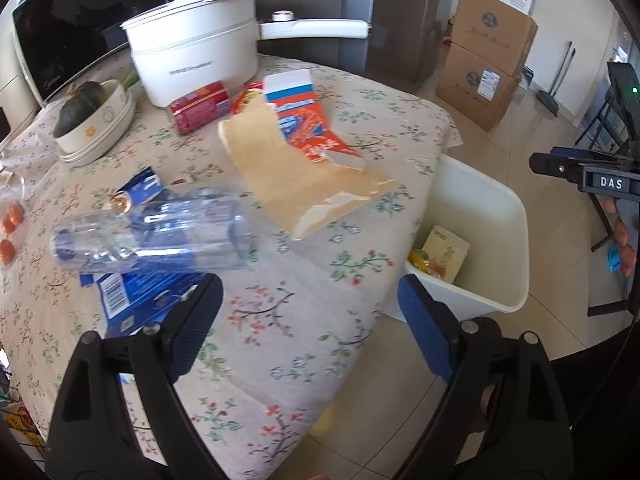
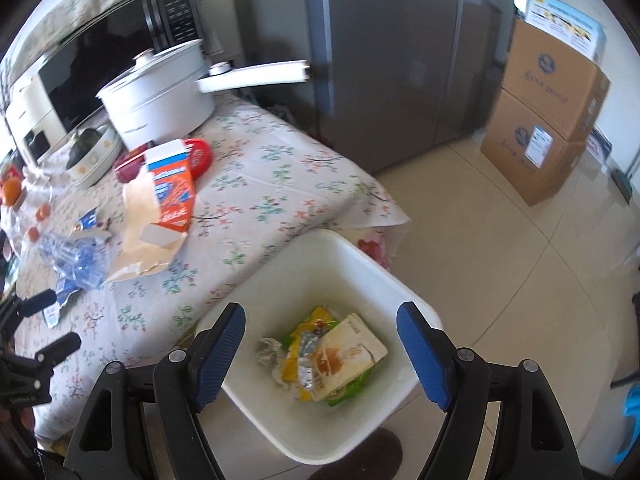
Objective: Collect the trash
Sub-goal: 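Move both tools back to the table and grasp the clear bottle with the right gripper, then lift the clear bottle with the right gripper while the left gripper grasps a torn blue carton piece, then carry the bottle and carton piece over the bin and open both grippers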
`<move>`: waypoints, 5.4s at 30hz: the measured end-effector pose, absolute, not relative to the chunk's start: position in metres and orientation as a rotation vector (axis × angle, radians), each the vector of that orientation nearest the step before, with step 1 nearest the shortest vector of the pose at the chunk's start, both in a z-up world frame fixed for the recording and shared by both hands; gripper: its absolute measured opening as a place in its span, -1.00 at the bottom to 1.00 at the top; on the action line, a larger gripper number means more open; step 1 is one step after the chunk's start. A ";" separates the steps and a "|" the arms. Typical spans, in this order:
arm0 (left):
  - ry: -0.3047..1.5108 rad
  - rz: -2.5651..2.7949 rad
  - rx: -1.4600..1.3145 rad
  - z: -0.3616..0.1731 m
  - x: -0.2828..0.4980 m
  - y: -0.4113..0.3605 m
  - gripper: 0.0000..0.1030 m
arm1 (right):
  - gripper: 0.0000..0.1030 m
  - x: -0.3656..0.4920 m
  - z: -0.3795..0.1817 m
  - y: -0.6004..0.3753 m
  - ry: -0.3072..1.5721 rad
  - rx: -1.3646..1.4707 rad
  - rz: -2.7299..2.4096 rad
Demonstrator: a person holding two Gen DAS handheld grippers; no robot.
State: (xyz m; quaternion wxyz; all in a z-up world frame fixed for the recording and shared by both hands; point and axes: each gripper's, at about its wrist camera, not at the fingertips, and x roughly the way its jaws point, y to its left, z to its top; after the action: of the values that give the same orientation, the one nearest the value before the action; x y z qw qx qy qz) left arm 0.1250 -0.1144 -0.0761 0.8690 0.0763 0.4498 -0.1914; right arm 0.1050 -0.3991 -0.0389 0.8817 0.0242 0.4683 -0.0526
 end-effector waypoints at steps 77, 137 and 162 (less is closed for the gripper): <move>1.122 -0.134 -0.082 -0.089 0.112 0.107 0.18 | 0.19 0.213 -0.118 -0.005 1.018 -0.777 0.419; 0.730 -0.279 -0.069 -0.001 0.121 0.006 -0.98 | 0.18 0.143 -0.003 -0.276 0.953 0.063 0.185; 0.859 -0.733 0.014 -0.027 0.092 -0.230 -0.98 | 0.18 0.063 -0.025 -0.470 0.972 0.233 -0.127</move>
State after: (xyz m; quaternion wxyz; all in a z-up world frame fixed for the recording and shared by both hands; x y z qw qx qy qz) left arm 0.0921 -0.2300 -0.0268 0.8448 0.0066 0.4069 -0.3473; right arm 0.0630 -0.4703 -0.0252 0.8757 0.1116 0.4658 -0.0608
